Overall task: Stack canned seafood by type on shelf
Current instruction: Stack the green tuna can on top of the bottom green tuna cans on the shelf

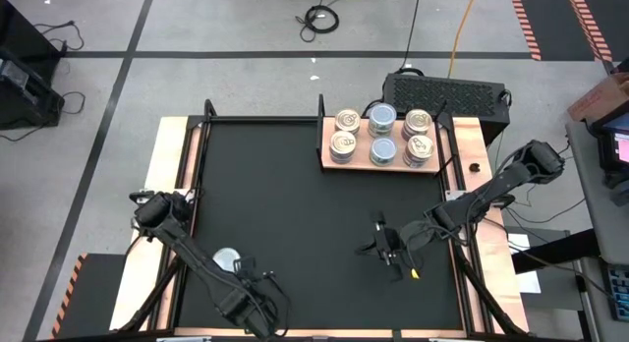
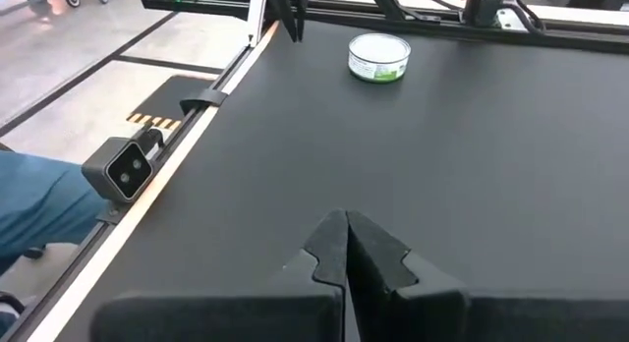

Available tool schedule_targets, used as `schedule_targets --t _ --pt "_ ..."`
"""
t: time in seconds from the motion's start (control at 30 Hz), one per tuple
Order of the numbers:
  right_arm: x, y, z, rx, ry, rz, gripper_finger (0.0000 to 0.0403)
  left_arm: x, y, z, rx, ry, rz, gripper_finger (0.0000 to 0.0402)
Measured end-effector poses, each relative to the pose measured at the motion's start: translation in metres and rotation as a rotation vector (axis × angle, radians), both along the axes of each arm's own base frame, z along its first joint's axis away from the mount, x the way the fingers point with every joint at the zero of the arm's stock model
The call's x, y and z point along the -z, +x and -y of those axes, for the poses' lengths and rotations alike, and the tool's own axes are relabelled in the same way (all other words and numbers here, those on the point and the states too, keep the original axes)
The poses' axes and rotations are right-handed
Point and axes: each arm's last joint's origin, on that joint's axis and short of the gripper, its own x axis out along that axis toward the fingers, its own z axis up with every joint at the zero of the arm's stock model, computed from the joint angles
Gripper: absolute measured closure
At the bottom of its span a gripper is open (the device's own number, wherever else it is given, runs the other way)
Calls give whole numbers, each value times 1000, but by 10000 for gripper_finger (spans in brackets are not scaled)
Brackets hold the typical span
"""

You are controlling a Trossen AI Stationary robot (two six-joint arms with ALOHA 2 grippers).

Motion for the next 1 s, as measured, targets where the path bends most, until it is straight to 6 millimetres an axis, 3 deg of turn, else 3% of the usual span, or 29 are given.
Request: schedule_targets --t 0.2,0.4,0.53,0.77,1.0 --pt "0 0 0 -21 -44 11 403 7 -9 -1 -58 50 -53 318" --pt "0 0 0 -42 -90 19 403 7 -20 -9 -241 194 -100 253" --pt "1 0 0 -44 -91 17 403 13 -28 -4 -213 214 -88 246" --pt "1 -1 0 -49 -94 8 403 32 -60 11 -99 329 -49 245" --pt "2 -1 0 -49 -99 -3 403 64 -91 21 -57 358 -4 245"
